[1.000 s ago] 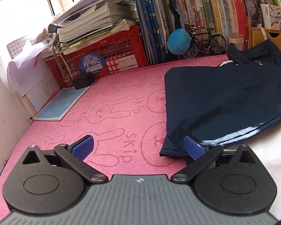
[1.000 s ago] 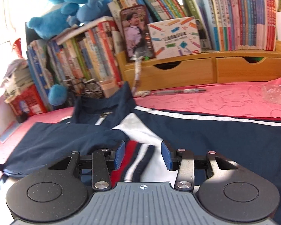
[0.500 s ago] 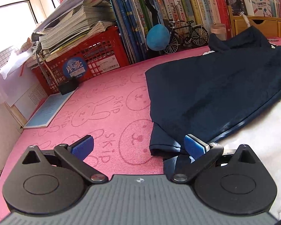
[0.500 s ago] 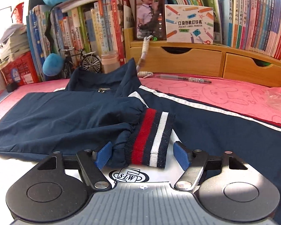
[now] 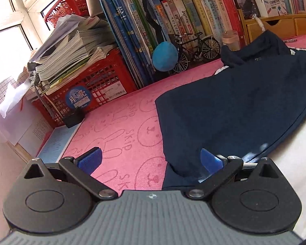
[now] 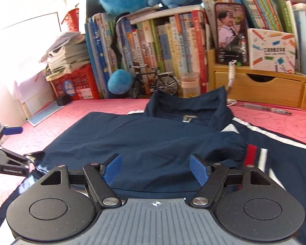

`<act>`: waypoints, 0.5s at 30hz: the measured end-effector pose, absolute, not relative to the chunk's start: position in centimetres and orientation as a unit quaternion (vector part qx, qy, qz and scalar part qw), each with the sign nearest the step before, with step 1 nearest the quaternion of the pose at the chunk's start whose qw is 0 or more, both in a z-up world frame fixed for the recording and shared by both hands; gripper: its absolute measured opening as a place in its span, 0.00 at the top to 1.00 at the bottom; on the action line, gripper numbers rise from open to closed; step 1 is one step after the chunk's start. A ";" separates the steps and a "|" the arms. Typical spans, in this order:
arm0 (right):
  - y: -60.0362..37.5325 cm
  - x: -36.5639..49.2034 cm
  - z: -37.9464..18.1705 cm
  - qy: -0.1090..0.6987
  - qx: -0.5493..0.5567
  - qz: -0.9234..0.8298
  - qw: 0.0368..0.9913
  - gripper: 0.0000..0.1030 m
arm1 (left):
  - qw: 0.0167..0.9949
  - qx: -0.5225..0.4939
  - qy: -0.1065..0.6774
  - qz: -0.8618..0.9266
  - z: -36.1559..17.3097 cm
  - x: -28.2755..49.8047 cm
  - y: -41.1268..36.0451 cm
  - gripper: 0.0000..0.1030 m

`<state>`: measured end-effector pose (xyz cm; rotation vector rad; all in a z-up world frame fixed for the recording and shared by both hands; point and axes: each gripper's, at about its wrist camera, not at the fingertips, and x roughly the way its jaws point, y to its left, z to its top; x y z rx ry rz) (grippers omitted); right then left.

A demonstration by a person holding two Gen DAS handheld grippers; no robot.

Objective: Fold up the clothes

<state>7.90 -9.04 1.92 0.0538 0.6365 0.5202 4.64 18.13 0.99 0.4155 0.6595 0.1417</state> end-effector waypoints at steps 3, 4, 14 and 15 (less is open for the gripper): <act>-5.4 7.9 1.9 0.313 0.014 0.292 0.903 0.28 | 0.922 0.206 0.320 0.074 -0.7 4.1 18.0 0.00; -4.0 7.8 1.9 0.314 0.004 0.306 0.899 0.28 | 0.926 0.198 0.311 0.076 -0.9 3.7 18.1 0.00; 6.1 8.0 1.4 0.310 -0.055 0.394 0.863 0.28 | 0.937 0.116 0.326 0.055 0.8 0.6 22.1 0.00; 6.8 8.1 1.0 0.315 -0.059 0.393 0.862 0.28 | 0.936 0.125 0.323 0.064 0.7 0.5 22.2 0.00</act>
